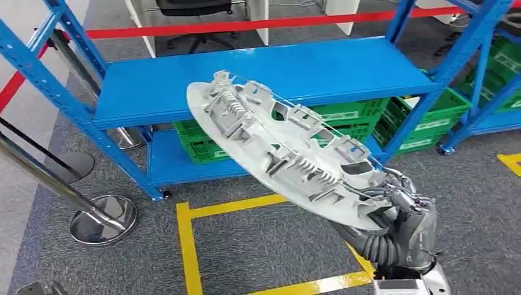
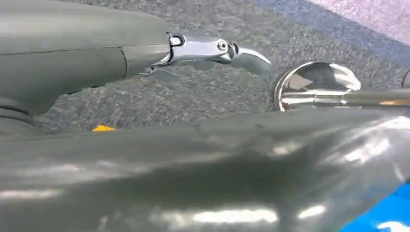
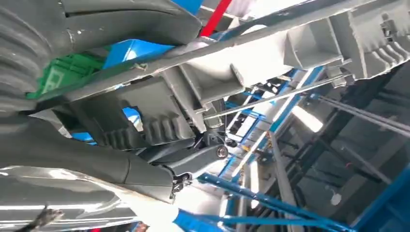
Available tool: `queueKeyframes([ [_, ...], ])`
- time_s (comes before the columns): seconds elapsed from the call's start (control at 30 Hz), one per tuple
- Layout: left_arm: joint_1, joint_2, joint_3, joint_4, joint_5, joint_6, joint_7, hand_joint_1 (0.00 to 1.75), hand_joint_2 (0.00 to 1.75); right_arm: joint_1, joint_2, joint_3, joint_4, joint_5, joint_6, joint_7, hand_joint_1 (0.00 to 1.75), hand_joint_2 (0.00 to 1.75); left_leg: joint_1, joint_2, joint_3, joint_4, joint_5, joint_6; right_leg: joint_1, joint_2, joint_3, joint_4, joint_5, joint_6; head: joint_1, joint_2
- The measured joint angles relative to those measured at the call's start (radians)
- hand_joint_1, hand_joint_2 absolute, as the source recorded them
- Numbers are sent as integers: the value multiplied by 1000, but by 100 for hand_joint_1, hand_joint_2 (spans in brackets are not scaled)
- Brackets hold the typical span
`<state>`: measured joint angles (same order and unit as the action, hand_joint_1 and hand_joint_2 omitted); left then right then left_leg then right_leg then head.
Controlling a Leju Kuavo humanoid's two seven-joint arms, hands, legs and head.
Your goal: Take the parts from the cabinet and place them on the table.
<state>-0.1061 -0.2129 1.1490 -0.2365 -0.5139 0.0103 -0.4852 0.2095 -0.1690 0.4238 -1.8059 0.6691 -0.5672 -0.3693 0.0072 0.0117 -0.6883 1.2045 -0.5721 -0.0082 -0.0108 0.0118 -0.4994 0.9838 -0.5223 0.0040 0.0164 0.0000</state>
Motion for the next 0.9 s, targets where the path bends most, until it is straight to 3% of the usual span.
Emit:
queueKeyframes([
  [0.03, 0, 0, -2, 0, -3, 7, 1, 0, 0, 0, 0, 0, 1, -3, 7, 0, 175, 175, 0, 0, -20, 72, -31, -1, 2, 6, -9, 3, 5, 0, 1, 0],
  [0.07, 0, 0, -4, 0, -3, 17, 6, 0, 0, 0, 0, 0, 1, -5, 14, 0, 175, 175, 0, 0, -27, 116, -39, -1, 2, 14, -18, 7, 9, 0, 0, 0],
  [0.1, 0, 1, -6, 0, -3, 22, 9, 0, 0, 0, 0, 0, 2, -5, 17, 0, 175, 175, -1, -2, -13, 111, -23, 2, 4, 24, -26, 11, 11, 1, 0, 0],
  [0.17, 0, 1, -7, 0, -3, 28, 9, 0, 0, -1, 0, 0, 2, -12, 18, 1, 175, 175, -3, -11, 63, -13, 51, 16, 8, 43, -36, 20, 13, 2, 0, 0],
  [0.2, 0, 2, -8, 0, -4, 29, 9, 0, 0, -1, 0, 0, 2, -14, 19, 1, 175, 175, -5, -36, 110, -98, 87, 28, 10, 53, -37, 23, 14, 3, 0, 0],
  [0.23, 0, 8, -8, 0, -3, 28, 10, 0, 0, 0, 1, 0, 3, -13, 20, 1, 175, 175, -1, -99, 132, -140, 69, 48, 2, 58, -45, 25, 15, 6, 5, 0],
  [0.27, 5, 2, -10, 1, -6, 28, 9, 0, 0, -9, 1, 0, 3, -13, 24, 2, 175, 175, -1, -110, 138, -161, 79, 44, 3, 71, -54, 27, 20, 13, 10, 0],
  [0.33, 6, 6, -11, 1, -6, 29, 9, 0, 0, -6, 3, 0, 4, -14, 27, 5, 175, 175, -10, -94, 138, -169, 81, 45, -15, 96, -66, 22, 35, 32, 2, 0],
  [0.37, 4, 6, -11, 1, -6, 29, 9, 0, 0, -5, 3, 0, 4, -13, 27, 5, 175, 175, -12, -82, 139, -176, 85, 47, -15, 108, -69, 18, 39, 40, 3, 0],
  [0.4, 1, 1, -13, 1, -6, 29, 9, 0, 0, -4, 3, -2, 4, -13, 27, 6, 175, 175, -1, -62, 153, -218, 88, 49, -6, 113, -70, 23, 33, 42, 3, 0],
  [0.43, -4, 5, -14, 1, -6, 29, 9, 0, 0, 0, 3, -3, 4, -13, 27, 7, 175, 175, 2, -46, 156, -222, 91, 49, -3, 62, -90, 34, 20, 46, 5, 0],
  [0.47, -3, 3, -14, 1, -6, 29, 8, 0, 0, -6, 3, -2, 4, -13, 27, 7, 175, 175, 2, -35, 157, -230, 95, 53, -3, 22, -110, 81, -15, 52, 16, 0],
  [0.53, 0, 3, -14, 1, -6, 28, 9, 0, 0, -8, 3, 0, 4, -13, 28, 6, 175, 175, 2, -4, 151, -226, 96, 52, -6, -4, -179, 240, -84, 65, 17, 0],
  [0.57, 1, 2, -14, 1, -5, 28, 9, 0, 0, -7, 3, 0, 5, -13, 28, 6, 175, 175, 2, 11, 150, -224, 96, 52, -9, -6, -204, 296, -99, 69, 18, 0],
  [0.6, 0, 2, -14, 1, -4, 28, 9, 0, 0, -6, 3, 0, 7, -13, 29, 9, 175, 175, 3, 26, 149, -222, 95, 52, -11, -8, -209, 311, -92, 72, 17, 0],
  [0.63, -1, 1, -14, 1, -3, 28, 9, 0, 0, -4, 3, 0, 10, -13, 29, 10, 175, 175, 3, 38, 147, -219, 94, 51, -13, -12, -192, 281, -67, 75, 18, 0],
  [0.67, -2, 1, -14, 1, -3, 28, 9, 0, 0, -2, 3, -1, 10, -13, 29, 10, 175, 175, 4, 50, 146, -216, 93, 48, -15, -18, -156, 215, -29, 77, 18, 0],
  [0.7, -2, -1, -14, 1, -3, 27, 9, 0, 0, -2, 3, -1, 10, -13, 29, 11, 175, 175, 6, 62, 147, -212, 90, 43, -15, -36, -100, 113, 16, 78, 18, 0],
  [0.73, -3, -2, -14, 1, -3, 27, 9, 0, 0, -4, 3, -2, 10, -13, 29, 10, 175, 175, 6, 72, 147, -206, 86, 37, -15, -76, -56, 30, 32, 81, 18, 0],
  [0.77, -3, 1, -14, 1, -3, 27, 9, 0, 0, -7, 3, -1, 10, -13, 29, 12, 175, 175, -3, 77, 143, -201, 84, 28, 0, -100, -45, 18, 18, 74, 21, 0],
  [0.8, -3, 1, -14, 1, -3, 27, 9, 0, 0, -7, 3, -1, 10, -12, 29, 12, 175, 175, -4, 83, 139, -194, 85, 23, -3, -78, -50, 20, 26, 49, 17, 0],
  [0.9, -4, 1, -14, 1, 0, 24, 9, 0, 0, 3, 3, -2, 10, -13, 29, 21, 175, 175, -1, 112, 140, -190, 86, 13, 0, -48, -65, 25, 34, 26, 17, 0],
])
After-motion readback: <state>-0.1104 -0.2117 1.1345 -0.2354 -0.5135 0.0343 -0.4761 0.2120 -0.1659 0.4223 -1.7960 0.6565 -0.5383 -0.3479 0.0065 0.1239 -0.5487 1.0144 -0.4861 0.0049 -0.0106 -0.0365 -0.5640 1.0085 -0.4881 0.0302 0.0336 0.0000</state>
